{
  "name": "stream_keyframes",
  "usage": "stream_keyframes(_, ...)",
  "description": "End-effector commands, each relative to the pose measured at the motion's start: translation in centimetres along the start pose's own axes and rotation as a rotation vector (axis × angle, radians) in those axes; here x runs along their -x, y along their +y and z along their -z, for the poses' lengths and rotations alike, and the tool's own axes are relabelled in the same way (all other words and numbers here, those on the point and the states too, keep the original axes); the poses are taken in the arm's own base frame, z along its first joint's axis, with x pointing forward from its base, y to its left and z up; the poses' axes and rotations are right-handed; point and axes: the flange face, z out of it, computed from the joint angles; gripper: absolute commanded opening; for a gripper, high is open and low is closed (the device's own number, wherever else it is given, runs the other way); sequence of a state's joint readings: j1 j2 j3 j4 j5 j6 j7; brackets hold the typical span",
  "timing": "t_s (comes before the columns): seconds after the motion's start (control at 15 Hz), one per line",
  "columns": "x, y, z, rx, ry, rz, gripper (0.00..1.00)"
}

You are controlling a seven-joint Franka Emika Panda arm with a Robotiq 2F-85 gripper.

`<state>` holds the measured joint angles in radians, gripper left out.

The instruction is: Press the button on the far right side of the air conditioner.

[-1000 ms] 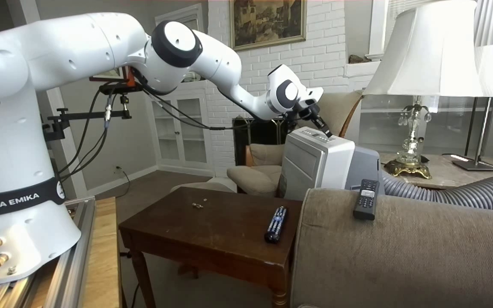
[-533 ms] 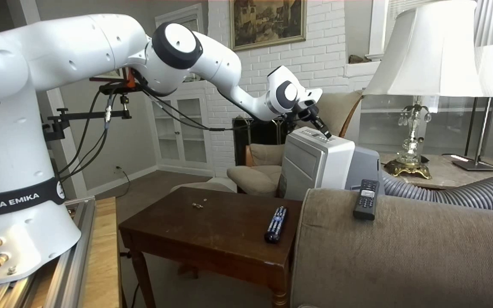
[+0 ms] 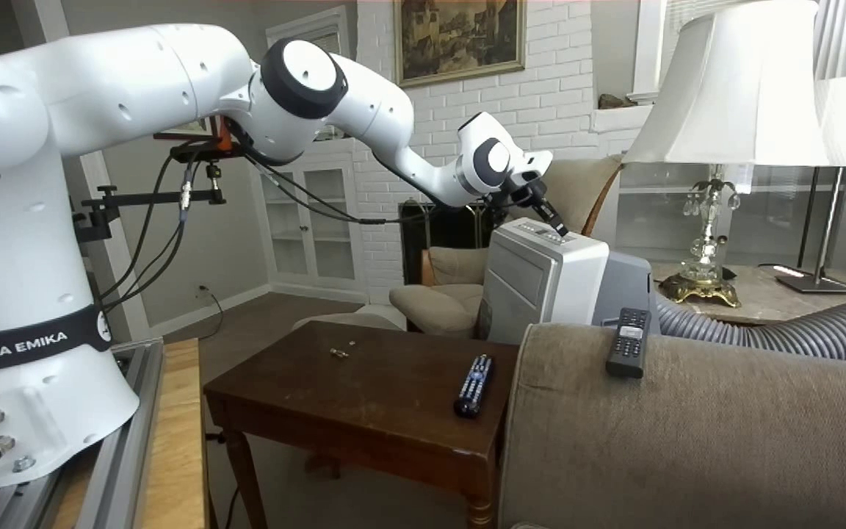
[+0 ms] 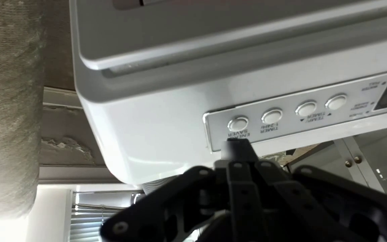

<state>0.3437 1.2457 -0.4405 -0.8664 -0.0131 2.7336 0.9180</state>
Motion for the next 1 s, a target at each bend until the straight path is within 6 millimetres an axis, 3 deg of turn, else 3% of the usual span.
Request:
stream_keyframes(0.0,-0.1,-0.2,0.2,0.022,0.001,-0.015,0.00)
stream_keyframes(0.33,0.4,0.0,-0.2,0.049,-0.014,-0.011,0.00)
stream_keyframes(0.67,2.4,0.6,-1.4,0.097,-0.042,0.035,0.00)
stream_keyframes(0.93,1.8,-0.4,-0.5,0.070,-0.030,0.030,0.00)
